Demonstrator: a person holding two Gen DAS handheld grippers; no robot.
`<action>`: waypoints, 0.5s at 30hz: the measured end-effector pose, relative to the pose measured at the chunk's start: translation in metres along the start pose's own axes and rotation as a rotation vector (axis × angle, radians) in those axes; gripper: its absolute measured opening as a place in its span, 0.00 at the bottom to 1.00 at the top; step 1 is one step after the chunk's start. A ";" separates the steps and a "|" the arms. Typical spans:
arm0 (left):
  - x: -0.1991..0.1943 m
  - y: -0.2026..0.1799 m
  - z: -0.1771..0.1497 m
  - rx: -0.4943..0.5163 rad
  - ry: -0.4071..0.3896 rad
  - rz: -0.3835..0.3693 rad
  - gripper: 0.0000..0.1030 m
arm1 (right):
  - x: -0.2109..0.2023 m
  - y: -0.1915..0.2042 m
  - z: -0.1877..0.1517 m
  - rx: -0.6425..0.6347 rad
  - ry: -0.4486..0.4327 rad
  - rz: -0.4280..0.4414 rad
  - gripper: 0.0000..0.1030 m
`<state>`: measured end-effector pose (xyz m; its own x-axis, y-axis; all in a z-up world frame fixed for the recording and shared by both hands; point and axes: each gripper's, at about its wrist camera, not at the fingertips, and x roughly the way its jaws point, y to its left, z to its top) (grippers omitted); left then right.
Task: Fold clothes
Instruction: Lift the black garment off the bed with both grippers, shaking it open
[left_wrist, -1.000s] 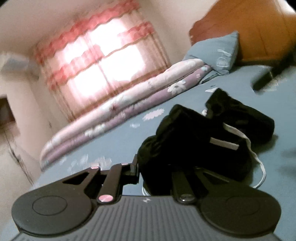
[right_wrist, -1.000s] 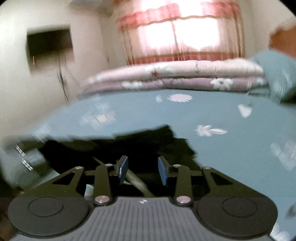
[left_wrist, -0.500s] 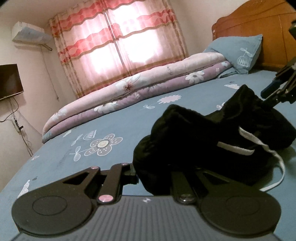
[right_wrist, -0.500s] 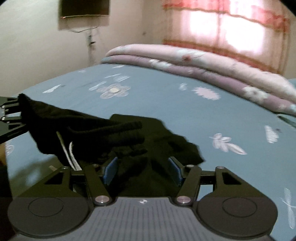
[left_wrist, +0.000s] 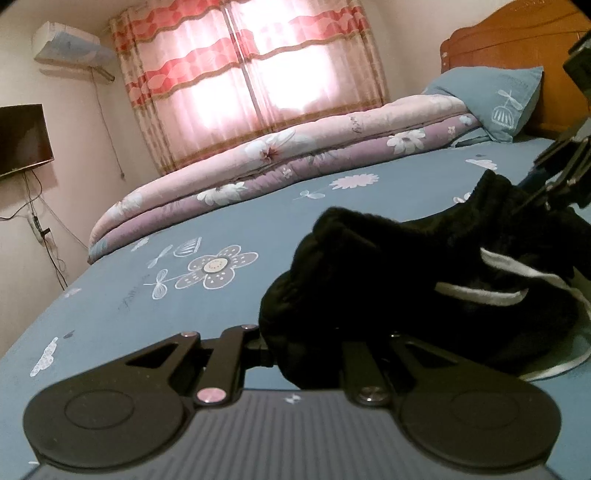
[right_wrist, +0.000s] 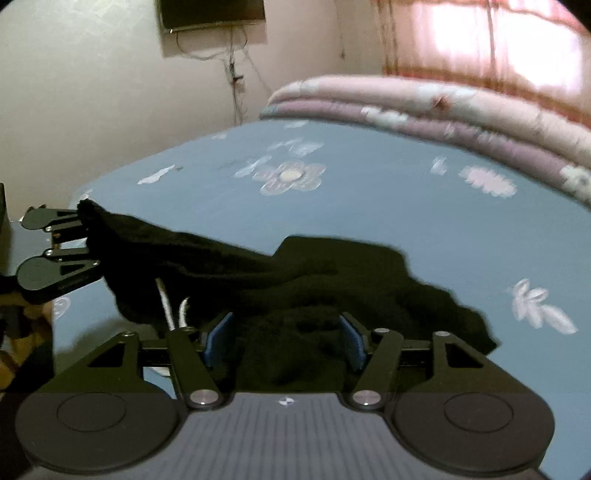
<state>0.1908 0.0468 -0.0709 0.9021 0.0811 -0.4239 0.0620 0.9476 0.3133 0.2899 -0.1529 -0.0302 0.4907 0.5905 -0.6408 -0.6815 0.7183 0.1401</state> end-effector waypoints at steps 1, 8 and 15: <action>0.000 0.000 -0.001 -0.001 0.001 0.000 0.10 | 0.006 0.002 -0.001 -0.010 0.031 -0.011 0.66; -0.004 0.005 -0.002 -0.007 0.009 -0.024 0.11 | -0.024 0.018 -0.008 -0.020 0.025 -0.024 0.43; -0.020 0.002 0.006 0.022 -0.012 -0.036 0.09 | -0.053 0.049 -0.010 -0.093 0.027 -0.094 0.18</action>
<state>0.1753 0.0448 -0.0570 0.9043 0.0435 -0.4246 0.1036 0.9426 0.3173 0.2252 -0.1524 0.0028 0.5409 0.5110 -0.6680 -0.6810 0.7322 0.0086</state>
